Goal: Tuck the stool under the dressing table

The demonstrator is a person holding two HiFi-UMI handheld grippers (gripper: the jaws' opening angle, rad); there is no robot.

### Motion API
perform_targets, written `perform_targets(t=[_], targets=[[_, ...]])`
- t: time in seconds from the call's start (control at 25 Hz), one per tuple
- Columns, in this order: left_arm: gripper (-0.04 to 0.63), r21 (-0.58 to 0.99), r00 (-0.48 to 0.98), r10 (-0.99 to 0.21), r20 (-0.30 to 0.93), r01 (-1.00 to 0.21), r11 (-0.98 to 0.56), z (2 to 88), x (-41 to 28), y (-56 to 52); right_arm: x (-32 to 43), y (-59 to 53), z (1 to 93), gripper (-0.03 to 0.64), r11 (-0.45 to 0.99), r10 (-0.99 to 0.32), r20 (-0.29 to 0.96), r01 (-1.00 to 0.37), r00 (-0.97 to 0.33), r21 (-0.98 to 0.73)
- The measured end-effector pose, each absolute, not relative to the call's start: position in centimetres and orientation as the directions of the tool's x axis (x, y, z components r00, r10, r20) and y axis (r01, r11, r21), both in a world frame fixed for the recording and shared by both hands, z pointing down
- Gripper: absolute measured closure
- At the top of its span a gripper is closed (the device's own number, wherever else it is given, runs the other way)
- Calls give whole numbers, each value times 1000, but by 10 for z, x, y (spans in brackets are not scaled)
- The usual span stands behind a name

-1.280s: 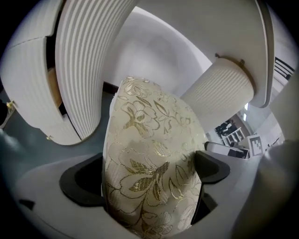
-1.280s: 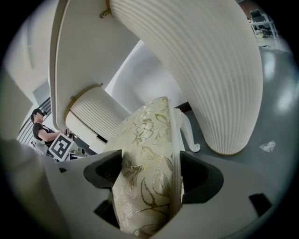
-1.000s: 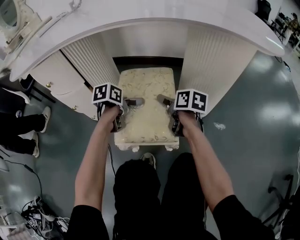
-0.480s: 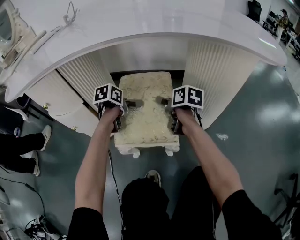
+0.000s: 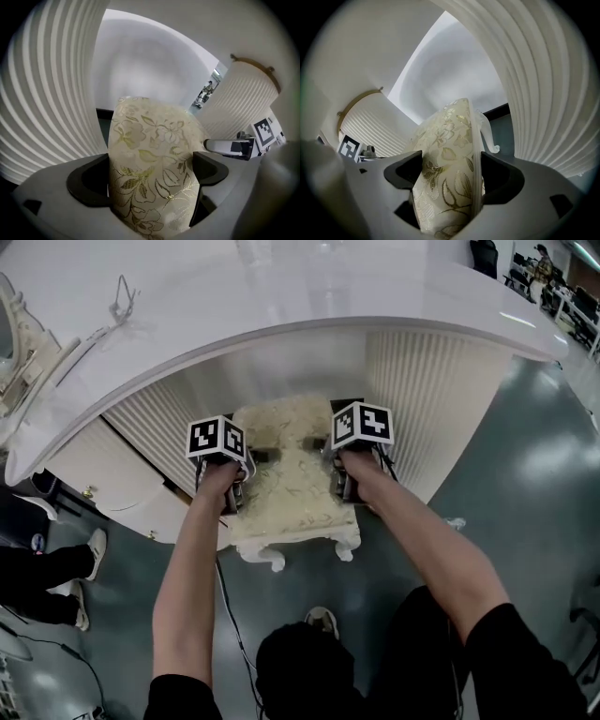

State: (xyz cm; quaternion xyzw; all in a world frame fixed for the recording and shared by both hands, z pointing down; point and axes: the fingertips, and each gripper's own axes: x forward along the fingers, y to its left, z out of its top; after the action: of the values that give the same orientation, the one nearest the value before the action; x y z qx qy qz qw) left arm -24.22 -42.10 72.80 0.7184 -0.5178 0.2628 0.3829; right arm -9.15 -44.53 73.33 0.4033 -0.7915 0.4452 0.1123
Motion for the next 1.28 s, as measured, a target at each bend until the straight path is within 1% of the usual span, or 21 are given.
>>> perform_targets(t=[0.12,0.48,0.68,1.04,1.12,1.2,1.28], targets=[[43,275,324,-536,780,-946,-172,726,-243,-430,-93,-454,732,276,277,-544,531,-736,-650,-617],[43,273,335,-564,755,-942,-195,719,-248,-472,-96,-494,726,275,273,-565,521,-741,-640,-614],[43,279,332,-576,747,-943,-182,720,-249,-487,-97,-510,727,275,275,-561,523,-740,-642,-614],[43,265,303,-661,687,-951,-160,710,-254,-493,-95,-519,722,275,283,-578,508,-740,-639,-610],[48,200,258,-701,664,-966,-166,702,-258,-489,-92,-516,715,276,317,-610,510,-777,-606,-544],[64,134,221,-733,643,-975,-177,691,-261,-484,-91,-511,703,277,389,-645,516,-823,-564,-413],[86,116,210,-767,606,-977,-176,678,-259,-477,-93,-503,688,278,459,-676,503,-842,-539,-285]])
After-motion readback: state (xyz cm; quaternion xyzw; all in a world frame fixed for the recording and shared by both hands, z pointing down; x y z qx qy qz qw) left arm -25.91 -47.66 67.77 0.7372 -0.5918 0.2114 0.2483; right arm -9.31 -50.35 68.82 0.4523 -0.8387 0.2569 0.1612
